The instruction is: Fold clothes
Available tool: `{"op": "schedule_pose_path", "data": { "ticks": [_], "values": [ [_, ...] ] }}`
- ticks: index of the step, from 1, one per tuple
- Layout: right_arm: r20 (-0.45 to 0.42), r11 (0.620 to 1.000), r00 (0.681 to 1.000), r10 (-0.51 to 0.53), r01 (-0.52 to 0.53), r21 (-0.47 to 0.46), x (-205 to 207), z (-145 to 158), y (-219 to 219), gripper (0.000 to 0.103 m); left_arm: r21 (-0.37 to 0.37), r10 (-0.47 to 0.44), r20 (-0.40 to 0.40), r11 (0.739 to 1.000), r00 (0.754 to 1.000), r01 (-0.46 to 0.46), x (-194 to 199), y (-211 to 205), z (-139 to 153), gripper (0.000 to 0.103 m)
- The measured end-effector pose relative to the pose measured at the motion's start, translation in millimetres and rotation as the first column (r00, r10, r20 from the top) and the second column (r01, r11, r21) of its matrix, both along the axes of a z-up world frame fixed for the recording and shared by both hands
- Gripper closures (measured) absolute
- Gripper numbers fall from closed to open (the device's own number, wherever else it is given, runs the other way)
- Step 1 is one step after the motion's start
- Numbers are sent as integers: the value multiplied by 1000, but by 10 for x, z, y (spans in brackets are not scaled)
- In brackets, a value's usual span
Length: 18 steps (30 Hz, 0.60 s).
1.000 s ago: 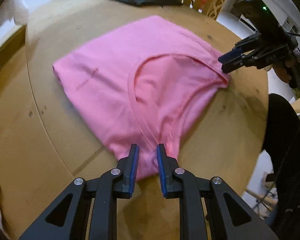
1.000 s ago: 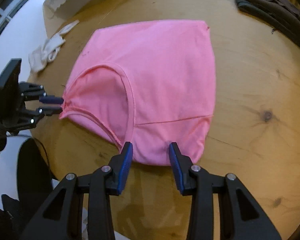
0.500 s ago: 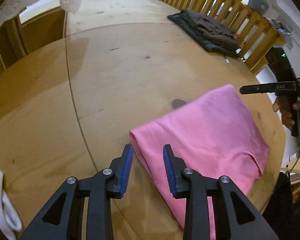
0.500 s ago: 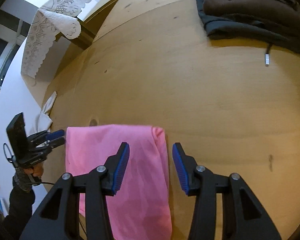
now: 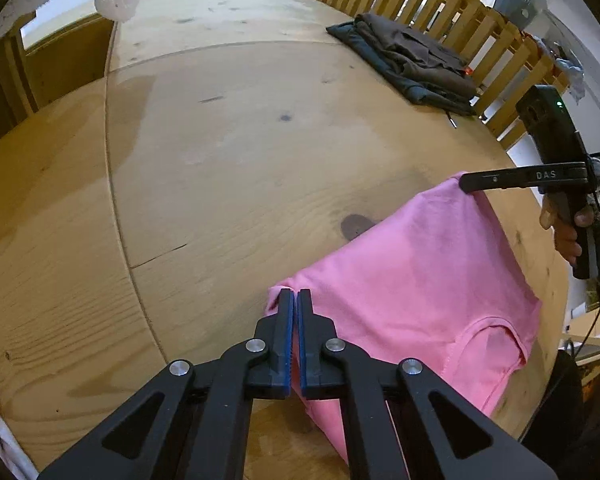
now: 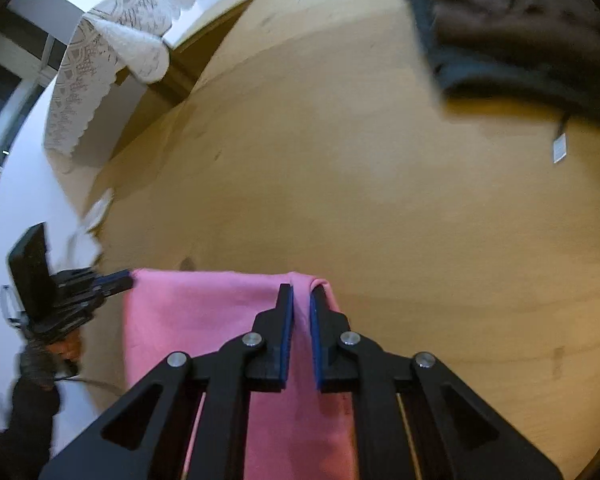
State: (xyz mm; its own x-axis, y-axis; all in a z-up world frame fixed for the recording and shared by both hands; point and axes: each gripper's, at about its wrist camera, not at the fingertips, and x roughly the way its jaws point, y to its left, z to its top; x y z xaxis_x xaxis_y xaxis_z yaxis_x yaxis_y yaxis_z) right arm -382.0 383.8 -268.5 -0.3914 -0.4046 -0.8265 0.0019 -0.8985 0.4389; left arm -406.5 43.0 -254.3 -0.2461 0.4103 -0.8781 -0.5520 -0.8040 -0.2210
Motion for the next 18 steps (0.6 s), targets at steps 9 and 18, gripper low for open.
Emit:
{"op": "schedule_pose_path", "data": {
  "ticks": [9,18],
  "values": [
    [-10,940,944,-330,328,-96,136,182,643,68,-56,51,-45,997,998,-54,31,-95,39,102],
    [5,994,998,59,-59,95,-102,34,-238,73,-30,-4,-94,1000,996,1,50,148,144,101]
  ]
}}
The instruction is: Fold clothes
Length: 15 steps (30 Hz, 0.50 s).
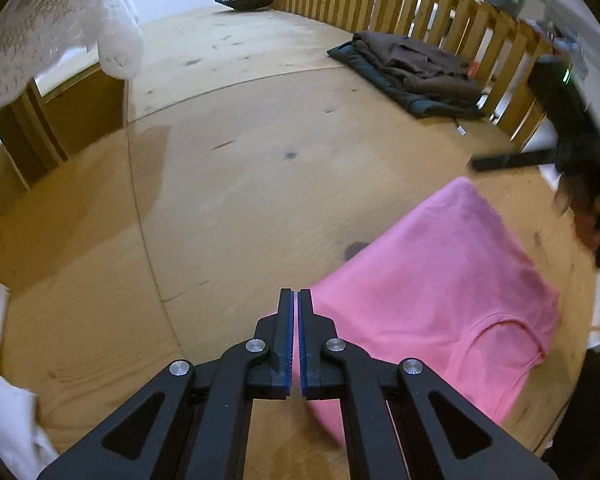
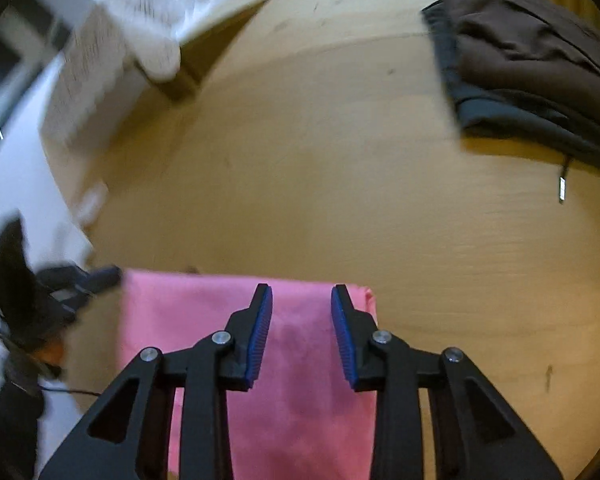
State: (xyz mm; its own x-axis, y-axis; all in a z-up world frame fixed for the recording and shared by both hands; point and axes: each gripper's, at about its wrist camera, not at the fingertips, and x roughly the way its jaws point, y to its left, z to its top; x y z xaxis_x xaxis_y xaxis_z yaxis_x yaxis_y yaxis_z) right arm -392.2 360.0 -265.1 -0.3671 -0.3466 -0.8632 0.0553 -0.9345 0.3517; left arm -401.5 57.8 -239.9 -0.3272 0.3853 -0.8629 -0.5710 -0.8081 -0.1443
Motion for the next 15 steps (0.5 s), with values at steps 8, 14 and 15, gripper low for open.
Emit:
{"op": "schedule_pose_path", "data": {
  "ticks": [8,14,15],
  "values": [
    [-35,996,999,-15,18,85,316,263,83,59,-124,121,24,985,992,-117,106,-343,-118,99],
    [-36,997,998,-48,51,59,969,315,114,48,21,171,115,984,979,-174,757,-526,44,74],
    [-25,996,998,-51,52,71,1038,272,120,48,31,169,128,984,977,-175,849,-514,26,74]
  ]
}}
